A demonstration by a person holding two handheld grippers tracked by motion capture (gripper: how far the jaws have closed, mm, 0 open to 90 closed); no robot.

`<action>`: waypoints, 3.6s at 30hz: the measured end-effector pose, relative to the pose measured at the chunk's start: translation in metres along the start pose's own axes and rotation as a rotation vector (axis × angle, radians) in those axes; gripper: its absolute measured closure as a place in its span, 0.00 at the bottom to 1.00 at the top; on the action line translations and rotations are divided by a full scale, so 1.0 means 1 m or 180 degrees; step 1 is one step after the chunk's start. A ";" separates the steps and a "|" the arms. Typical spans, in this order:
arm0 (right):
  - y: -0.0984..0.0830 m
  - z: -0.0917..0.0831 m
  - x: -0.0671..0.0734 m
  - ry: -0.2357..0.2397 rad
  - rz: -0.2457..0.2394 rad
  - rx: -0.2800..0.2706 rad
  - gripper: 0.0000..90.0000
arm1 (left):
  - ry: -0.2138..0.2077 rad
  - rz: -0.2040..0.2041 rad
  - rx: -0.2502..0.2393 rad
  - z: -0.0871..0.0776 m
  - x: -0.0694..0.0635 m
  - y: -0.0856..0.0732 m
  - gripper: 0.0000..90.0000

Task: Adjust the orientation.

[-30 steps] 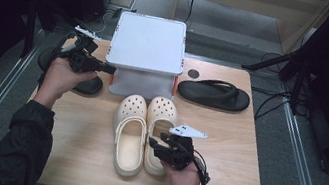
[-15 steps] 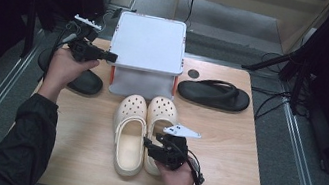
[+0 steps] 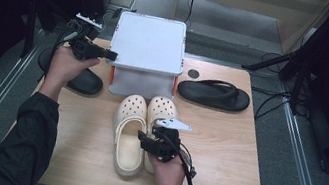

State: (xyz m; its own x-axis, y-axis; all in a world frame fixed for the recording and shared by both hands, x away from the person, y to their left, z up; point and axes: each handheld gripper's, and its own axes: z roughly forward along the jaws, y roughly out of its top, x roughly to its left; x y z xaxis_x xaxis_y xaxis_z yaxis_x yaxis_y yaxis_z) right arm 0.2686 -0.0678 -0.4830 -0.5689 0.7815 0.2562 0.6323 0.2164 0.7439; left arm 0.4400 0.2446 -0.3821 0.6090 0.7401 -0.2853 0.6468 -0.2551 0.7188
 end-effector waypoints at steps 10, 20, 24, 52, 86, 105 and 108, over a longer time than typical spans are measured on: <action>-0.001 0.002 0.000 -0.0179 0.0007 0.0078 0.49 | 0.0064 0.0040 0.0009 0.000 -0.003 0.000 1.00; 0.001 0.023 -0.004 -0.0162 0.0179 0.0148 0.55 | 0.0033 0.0025 -0.0002 0.000 -0.003 -0.001 1.00; 0.002 0.024 -0.008 -0.0107 0.0285 0.0161 0.62 | 0.0031 0.0030 -0.0001 0.000 -0.002 -0.001 1.00; 0.037 0.010 -0.013 -0.0090 0.0219 0.0025 0.74 | 0.0037 0.0011 0.0000 0.000 -0.003 -0.001 1.00; 0.106 0.109 -0.040 -0.0611 0.0420 -0.0112 0.73 | 0.0004 0.0001 0.0005 0.000 -0.002 -0.001 1.00; 0.103 0.081 -0.036 -0.0270 0.0418 -0.0156 0.65 | -0.0008 -0.0002 0.0004 0.000 -0.002 -0.001 1.00; 0.099 0.069 -0.035 -0.0177 0.0406 -0.0178 0.68 | -0.0006 -0.0003 0.0003 0.000 -0.002 -0.001 1.00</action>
State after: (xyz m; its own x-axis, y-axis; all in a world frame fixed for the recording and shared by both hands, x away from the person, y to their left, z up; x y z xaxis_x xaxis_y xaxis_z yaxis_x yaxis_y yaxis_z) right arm 0.3879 -0.0336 -0.4608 -0.4548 0.8321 0.3176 0.6665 0.0815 0.7410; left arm 0.4380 0.2439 -0.3825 0.6092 0.7391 -0.2873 0.6478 -0.2548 0.7179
